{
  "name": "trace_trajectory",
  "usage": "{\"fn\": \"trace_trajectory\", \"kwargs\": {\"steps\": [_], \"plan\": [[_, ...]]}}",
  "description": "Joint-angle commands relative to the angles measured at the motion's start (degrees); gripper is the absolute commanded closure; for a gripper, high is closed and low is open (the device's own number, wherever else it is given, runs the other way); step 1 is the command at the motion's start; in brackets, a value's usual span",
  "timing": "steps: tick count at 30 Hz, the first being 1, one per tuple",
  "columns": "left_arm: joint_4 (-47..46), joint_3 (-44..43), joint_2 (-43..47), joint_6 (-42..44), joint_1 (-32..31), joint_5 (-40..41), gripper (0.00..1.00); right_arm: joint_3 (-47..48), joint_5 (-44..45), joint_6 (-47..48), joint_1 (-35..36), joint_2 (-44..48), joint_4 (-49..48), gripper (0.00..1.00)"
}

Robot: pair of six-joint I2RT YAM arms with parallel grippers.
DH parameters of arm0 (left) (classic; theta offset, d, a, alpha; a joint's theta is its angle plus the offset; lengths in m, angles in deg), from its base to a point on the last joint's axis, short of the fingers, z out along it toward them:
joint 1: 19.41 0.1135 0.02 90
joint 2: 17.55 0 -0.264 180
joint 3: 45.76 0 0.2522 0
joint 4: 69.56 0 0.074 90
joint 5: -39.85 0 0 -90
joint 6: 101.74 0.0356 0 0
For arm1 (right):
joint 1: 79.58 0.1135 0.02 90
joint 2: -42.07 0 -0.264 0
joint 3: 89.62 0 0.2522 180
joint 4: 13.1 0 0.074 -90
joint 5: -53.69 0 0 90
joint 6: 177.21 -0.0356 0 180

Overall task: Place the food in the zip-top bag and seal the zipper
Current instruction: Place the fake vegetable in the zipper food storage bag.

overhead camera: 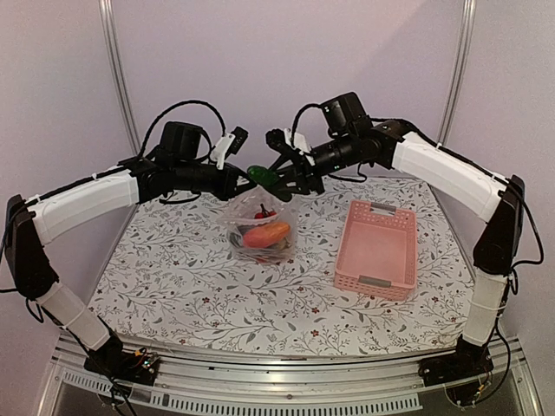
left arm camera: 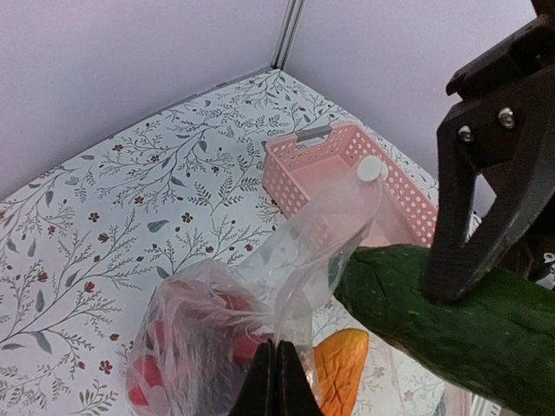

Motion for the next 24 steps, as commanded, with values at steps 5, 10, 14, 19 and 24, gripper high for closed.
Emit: {"fn": "trace_trajectory", "kwargs": {"steps": [5, 10, 14, 19, 24], "plan": [[0.88, -1.36, 1.20, -0.13, -0.71, -0.51, 1.00, -0.39, 8.98, 2.62, 1.51, -2.81, 4.70, 0.69], [0.89, -1.40, 1.26, -0.22, -0.71, -0.65, 1.00, 0.58, 14.85, 4.47, 3.23, -3.96, 7.45, 0.69], [0.89, -1.36, 1.44, -0.17, -0.71, -0.68, 1.00, 1.90, 23.82, 6.54, 5.32, -5.86, 10.44, 0.68], [0.89, -1.44, 1.54, -0.20, -0.75, -0.74, 1.00, 2.20, 34.68, 6.06, 7.90, -7.32, 11.26, 0.48], [0.88, -1.37, 1.67, -0.24, -0.81, -0.74, 1.00, 2.20, 33.89, 4.44, 9.89, -5.24, 12.18, 0.38]]}}
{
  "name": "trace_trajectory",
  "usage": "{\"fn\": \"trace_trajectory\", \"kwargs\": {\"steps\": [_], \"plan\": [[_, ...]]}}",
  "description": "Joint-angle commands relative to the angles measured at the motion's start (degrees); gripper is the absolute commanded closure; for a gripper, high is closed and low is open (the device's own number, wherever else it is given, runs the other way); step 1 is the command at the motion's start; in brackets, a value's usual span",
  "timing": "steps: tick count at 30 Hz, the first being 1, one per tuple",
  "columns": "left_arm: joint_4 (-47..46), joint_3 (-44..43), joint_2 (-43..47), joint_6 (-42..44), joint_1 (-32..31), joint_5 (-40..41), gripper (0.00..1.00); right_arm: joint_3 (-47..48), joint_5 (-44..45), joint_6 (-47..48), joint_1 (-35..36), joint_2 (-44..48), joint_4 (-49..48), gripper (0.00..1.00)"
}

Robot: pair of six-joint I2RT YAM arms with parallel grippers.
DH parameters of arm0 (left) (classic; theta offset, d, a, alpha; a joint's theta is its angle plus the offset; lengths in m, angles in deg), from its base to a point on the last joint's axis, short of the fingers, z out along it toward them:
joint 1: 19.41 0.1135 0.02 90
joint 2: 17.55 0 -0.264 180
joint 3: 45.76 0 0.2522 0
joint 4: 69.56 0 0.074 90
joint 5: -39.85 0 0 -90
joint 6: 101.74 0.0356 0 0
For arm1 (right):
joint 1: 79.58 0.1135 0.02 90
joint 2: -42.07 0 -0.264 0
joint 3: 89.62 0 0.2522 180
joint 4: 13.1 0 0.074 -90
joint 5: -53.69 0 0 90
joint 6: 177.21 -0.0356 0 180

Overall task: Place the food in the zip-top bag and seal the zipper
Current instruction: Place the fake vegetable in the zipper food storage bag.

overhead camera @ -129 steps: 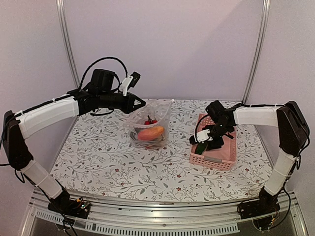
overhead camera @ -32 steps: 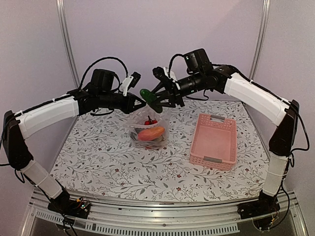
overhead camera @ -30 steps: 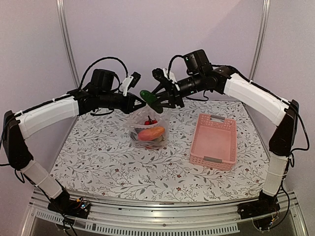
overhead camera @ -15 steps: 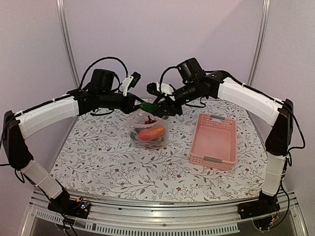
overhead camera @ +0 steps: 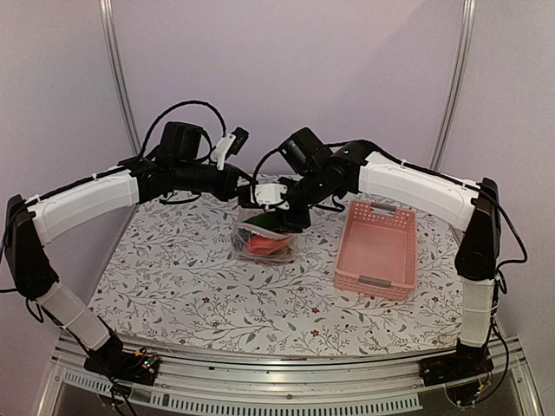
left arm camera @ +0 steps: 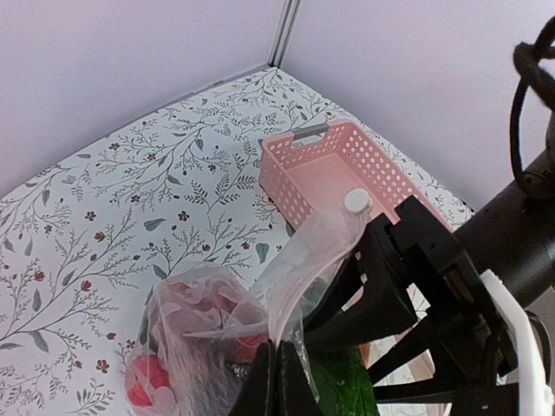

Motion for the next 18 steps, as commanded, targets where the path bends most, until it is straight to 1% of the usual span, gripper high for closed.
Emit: {"fn": "trace_trajectory", "kwargs": {"steps": [1, 7, 10, 12, 15, 18], "plan": [[0.60, -1.31, 1.63, -0.19, -0.68, -0.35, 1.00, 1.47, 2.37, -1.40, 1.47, 2.18, 2.11, 0.37], [0.63, -1.31, 1.35, -0.19, -0.72, -0.35, 1.00, 2.45, -2.47, -2.99, 1.78, 7.68, 2.60, 0.34], [0.61, -1.31, 1.13, -0.17, -0.70, -0.35, 1.00, 2.32, -9.02, -1.35, 1.78, 10.21, 6.44, 0.34], [0.64, -1.31, 0.93, -0.21, -0.68, -0.39, 1.00, 1.61, -13.01, 1.70, 1.81, 11.48, 9.48, 0.34], [0.64, -1.31, 0.82, -0.18, -0.73, -0.36, 1.00, 0.30, -13.59, 3.10, 2.04, 12.41, 11.86, 0.36], [0.63, -1.31, 0.69, -0.22, -0.68, -0.33, 1.00, -1.20, -11.39, 3.39, 2.04, 12.41, 12.95, 0.37]]}}
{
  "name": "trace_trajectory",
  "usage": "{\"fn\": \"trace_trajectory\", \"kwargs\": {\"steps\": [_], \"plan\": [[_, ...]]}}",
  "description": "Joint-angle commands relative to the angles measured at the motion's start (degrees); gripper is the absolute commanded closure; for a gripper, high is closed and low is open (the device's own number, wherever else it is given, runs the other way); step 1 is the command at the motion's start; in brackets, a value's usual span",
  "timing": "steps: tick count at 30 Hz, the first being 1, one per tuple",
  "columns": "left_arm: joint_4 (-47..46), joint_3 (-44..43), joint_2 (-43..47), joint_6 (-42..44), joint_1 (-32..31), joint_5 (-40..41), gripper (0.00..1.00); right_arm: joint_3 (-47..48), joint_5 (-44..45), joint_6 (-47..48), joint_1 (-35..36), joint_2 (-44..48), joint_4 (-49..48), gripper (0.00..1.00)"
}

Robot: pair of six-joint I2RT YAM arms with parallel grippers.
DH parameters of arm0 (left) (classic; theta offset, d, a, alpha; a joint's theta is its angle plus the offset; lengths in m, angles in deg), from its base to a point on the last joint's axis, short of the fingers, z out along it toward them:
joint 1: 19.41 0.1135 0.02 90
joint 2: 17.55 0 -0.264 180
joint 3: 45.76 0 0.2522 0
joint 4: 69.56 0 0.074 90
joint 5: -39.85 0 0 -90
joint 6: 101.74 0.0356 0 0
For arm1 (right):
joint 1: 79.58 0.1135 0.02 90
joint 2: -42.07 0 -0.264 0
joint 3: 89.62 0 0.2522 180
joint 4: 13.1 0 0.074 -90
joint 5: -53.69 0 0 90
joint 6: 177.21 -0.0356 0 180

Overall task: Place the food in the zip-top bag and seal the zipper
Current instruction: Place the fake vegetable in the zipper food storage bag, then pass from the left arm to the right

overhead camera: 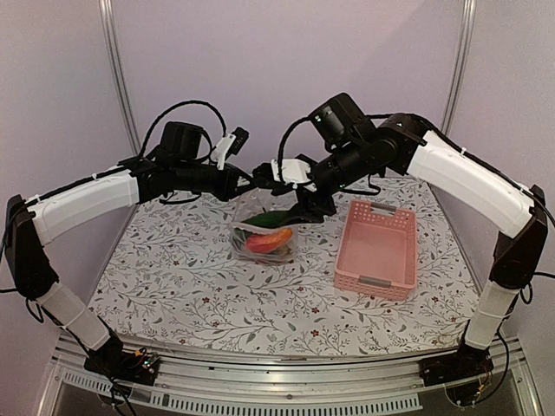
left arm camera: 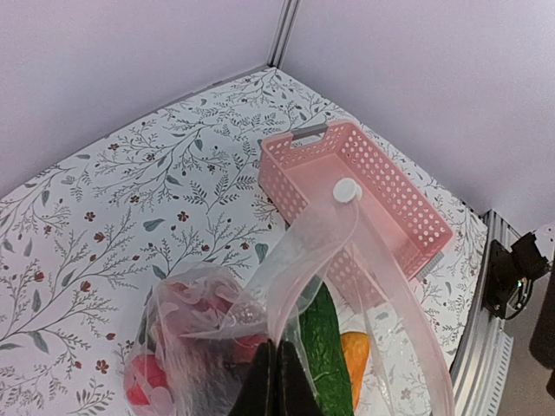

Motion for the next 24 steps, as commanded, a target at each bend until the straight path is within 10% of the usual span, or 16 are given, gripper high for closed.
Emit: {"fn": "trace_trajectory", "kwargs": {"steps": [1, 17, 21, 24], "plan": [[0.59, -1.27, 0.65, -0.18, -0.60, -0.32, 1.00, -2.54, -0.63, 2.36, 0.34, -0.04, 5.46, 0.37], [0.62, -1.24, 0.85, 0.18, -0.68, -0.34, 1.00, -3.93, 11.19, -0.12, 0.33, -5.64, -0.95, 0.56], [1.02, -1.44, 0.73, 0.50, -0.75, -0.70, 0.93, -1.47, 11.03, -0.16, 0.32, -6.32, -0.88, 0.97], [3.84, -2.90, 0.72, 2.93, -1.03, -0.66, 0.82, 0.73, 9.27, -0.03, 0.48, -5.35, -0.44, 1.00]]}}
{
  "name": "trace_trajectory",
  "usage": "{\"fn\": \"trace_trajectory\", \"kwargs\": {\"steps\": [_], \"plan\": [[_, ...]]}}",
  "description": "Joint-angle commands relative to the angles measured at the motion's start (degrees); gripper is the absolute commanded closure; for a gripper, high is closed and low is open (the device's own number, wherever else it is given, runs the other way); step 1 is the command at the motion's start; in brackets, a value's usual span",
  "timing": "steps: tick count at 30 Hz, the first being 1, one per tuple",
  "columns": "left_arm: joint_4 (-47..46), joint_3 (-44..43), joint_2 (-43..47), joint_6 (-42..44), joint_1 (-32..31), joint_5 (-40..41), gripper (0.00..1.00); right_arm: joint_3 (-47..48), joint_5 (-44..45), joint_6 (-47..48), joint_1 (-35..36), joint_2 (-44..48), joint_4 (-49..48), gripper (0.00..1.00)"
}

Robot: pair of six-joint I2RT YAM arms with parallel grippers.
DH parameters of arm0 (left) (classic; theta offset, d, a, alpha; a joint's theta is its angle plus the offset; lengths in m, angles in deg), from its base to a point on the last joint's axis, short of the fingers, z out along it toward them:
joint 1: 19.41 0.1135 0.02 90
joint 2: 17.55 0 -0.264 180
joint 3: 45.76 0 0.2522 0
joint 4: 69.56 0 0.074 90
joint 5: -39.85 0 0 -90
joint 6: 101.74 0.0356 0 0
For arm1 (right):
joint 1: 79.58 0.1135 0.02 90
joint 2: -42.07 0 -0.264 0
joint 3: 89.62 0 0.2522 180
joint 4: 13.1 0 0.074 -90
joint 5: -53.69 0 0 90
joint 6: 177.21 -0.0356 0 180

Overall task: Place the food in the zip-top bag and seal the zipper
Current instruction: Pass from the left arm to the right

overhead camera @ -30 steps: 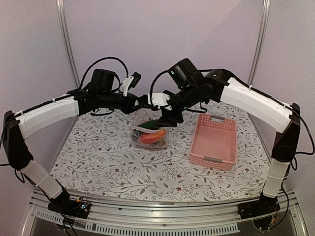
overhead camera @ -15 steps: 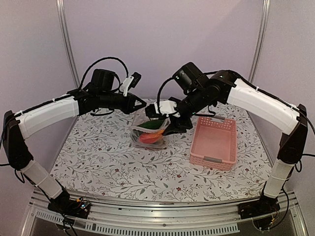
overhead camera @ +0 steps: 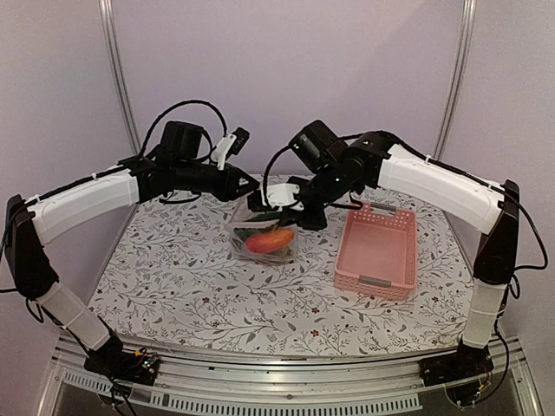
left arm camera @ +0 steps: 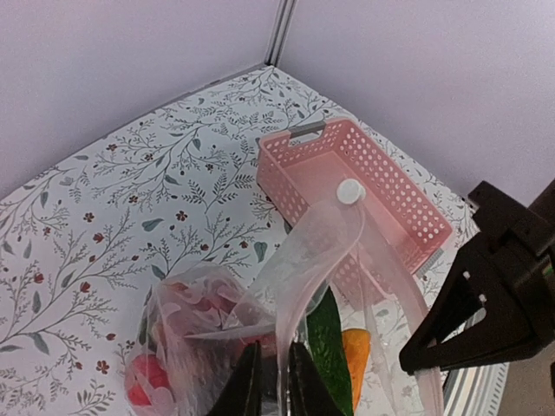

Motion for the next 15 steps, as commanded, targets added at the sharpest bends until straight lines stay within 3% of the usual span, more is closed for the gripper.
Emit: {"fn": "trace_trajectory", "kwargs": {"steps": [1, 5, 8, 15], "plan": [[5.54, -4.12, 1.05, 3.73, -1.55, 0.52, 0.69, 4.41, -2.24, -0.30, 0.43, 1.54, -0.53, 1.00], [9.11, -4.98, 6.37, 10.51, -8.53, 12.40, 0.49, 5.60, -4.70, 0.01, 0.60, 4.42, 0.20, 1.00], [8.97, -1.29, 13.07, 12.07, -12.01, 15.34, 0.37, 4.53, -5.59, 0.14, 0.61, 5.66, 1.02, 1.00], [18.78, 1.22, 18.08, 14.06, -16.26, 13.60, 0.38, 2.30, -6.40, -0.53, 0.65, 7.76, 1.42, 1.00]]}}
